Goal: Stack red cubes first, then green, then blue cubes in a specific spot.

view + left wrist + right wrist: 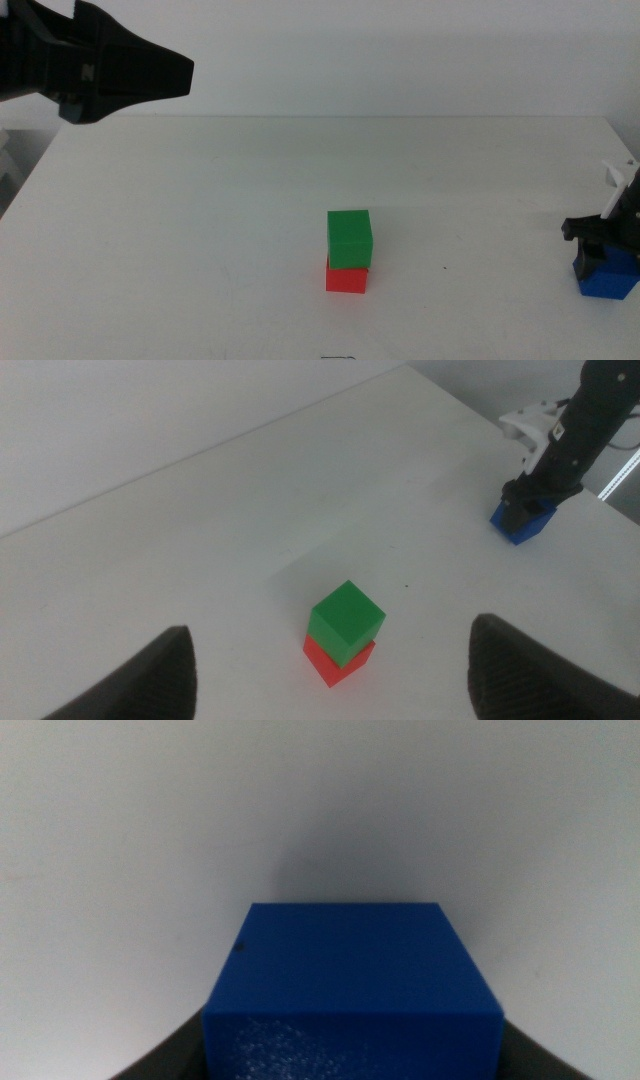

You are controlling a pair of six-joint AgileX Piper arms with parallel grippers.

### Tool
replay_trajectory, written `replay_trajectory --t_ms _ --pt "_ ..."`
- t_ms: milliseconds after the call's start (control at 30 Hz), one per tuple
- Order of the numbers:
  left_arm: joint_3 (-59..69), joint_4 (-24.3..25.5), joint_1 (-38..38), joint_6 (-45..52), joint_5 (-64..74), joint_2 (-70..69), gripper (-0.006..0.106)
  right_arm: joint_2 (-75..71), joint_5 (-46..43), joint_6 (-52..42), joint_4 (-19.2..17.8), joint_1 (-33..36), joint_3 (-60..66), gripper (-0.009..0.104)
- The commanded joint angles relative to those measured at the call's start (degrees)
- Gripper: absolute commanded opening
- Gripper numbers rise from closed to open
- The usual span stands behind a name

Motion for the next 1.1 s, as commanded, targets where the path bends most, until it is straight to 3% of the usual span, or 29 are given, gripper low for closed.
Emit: replay_trajectory --t_ms 0,300,500,700,1067 --pt "-1.19 -3.18 0.09 0.0 -3.04 -0.77 0.092 -4.43 3.84 0.92 -1.1 0.68 -2.93 -0.001" --pt "-1.19 -3.18 0.09 0.0 -3.04 -0.77 0.092 -13.2 19.31 15.83 -4.79 11.09 -12.8 -0.001" --pt "-1.19 -3.18 0.09 0.0 -3.0 -0.77 0.092 -12.9 19.52 23.08 -3.83 20.28 -16.05 -0.001" --pt "-1.19 -3.18 0.09 0.0 -2.98 -0.77 0.092 -10.2 19.52 27.4 -5.72 31.16 -19.79 -0.001" --pt "-1.19 -3.18 0.09 0.0 -3.05 -0.77 0.092 -4.51 19.57 28.42 -4.51 38.2 -33.37 -0.001"
